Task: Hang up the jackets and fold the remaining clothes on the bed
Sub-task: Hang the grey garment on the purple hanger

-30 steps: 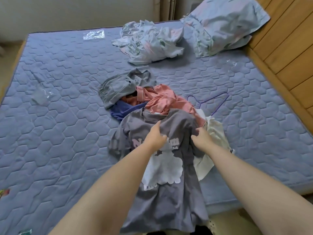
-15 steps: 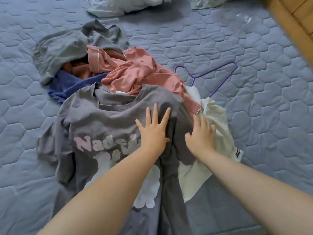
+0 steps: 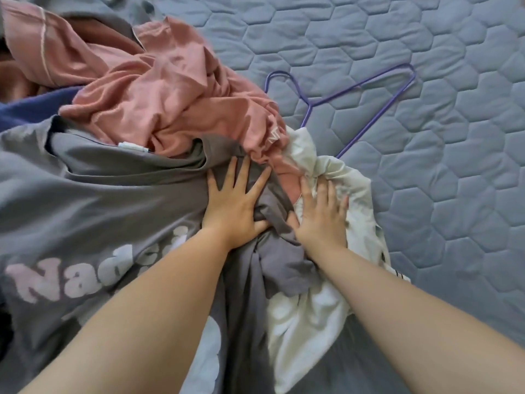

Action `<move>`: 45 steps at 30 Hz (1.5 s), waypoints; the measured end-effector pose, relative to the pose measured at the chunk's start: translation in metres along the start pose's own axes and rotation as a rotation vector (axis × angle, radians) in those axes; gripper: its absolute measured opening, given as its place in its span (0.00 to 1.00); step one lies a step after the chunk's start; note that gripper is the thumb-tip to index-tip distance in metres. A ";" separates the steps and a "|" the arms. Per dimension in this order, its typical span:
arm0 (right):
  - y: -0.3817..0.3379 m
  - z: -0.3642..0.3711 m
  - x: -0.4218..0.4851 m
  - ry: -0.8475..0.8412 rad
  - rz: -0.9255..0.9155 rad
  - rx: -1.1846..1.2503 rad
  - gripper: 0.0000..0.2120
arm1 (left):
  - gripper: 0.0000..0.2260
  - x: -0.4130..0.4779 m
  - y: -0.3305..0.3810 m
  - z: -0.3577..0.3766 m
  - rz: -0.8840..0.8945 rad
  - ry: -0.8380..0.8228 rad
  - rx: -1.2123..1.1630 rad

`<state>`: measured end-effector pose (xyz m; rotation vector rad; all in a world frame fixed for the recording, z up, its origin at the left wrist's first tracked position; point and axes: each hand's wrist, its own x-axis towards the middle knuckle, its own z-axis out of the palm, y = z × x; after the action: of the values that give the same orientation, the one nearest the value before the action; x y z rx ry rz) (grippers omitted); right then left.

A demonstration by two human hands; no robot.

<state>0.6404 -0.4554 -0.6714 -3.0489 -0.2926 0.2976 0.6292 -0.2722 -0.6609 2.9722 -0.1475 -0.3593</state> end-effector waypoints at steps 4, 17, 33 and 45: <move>0.003 -0.013 0.008 0.143 -0.020 0.071 0.29 | 0.44 0.003 -0.006 0.009 0.026 0.050 -0.032; -0.016 -0.046 0.145 0.097 0.024 0.059 0.29 | 0.42 0.002 -0.017 0.026 0.114 0.248 -0.033; 0.039 -0.044 0.117 0.089 0.210 -0.116 0.19 | 0.36 0.008 -0.021 0.025 0.100 0.196 -0.060; 0.091 -0.082 -0.064 0.049 0.767 0.367 0.09 | 0.34 -0.054 0.054 -0.028 -0.333 -0.085 -0.381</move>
<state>0.6117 -0.5610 -0.5865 -2.6507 0.8514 0.2656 0.5797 -0.3158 -0.6132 2.5973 0.3699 -0.4897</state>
